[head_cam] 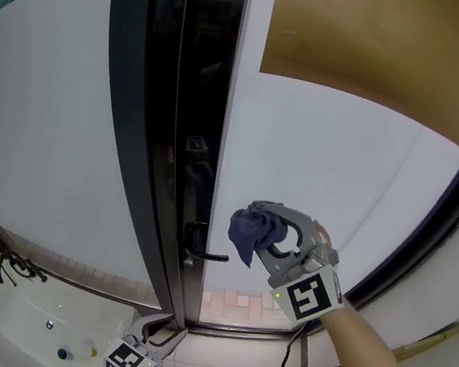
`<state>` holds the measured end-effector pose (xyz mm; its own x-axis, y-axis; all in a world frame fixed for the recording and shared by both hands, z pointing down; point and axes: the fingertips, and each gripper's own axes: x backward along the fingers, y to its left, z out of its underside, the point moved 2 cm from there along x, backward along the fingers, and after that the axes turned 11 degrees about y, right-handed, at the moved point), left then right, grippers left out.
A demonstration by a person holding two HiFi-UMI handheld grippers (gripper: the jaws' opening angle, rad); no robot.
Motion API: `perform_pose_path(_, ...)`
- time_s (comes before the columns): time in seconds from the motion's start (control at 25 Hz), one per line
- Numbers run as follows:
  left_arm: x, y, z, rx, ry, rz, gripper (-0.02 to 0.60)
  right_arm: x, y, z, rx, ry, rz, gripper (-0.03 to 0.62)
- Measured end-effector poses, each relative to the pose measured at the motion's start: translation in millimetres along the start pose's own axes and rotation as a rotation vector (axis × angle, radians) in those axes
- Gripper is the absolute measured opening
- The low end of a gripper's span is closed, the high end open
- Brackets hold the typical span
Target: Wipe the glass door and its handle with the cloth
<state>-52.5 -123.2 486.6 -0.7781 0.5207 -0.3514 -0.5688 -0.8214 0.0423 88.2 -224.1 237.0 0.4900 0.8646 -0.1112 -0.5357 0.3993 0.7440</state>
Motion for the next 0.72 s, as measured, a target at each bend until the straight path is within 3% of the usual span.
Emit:
perform_pose_path(0.16,-1,2,1,0.028,-0.011,-0.037,0.146,-26,-33,-34,0.315,0.004,0.061,0.156)
perform_pose_path(0.24,-1,-2,0,0.038,-0.015,-0.042,0.146,-41,-47,-43,0.401,0.013,0.102,0.156)
perform_pose_path(0.44,4,-3,1,0.072,-0.015,-0.078,0.146,-84,-66,-37,0.478,0.058,0.155,0.155)
perform_pose_path(0.72,10,-5,14,0.085,0.006,-0.096,0.146,-108,-14,-2,0.511,0.061,0.068,0.153)
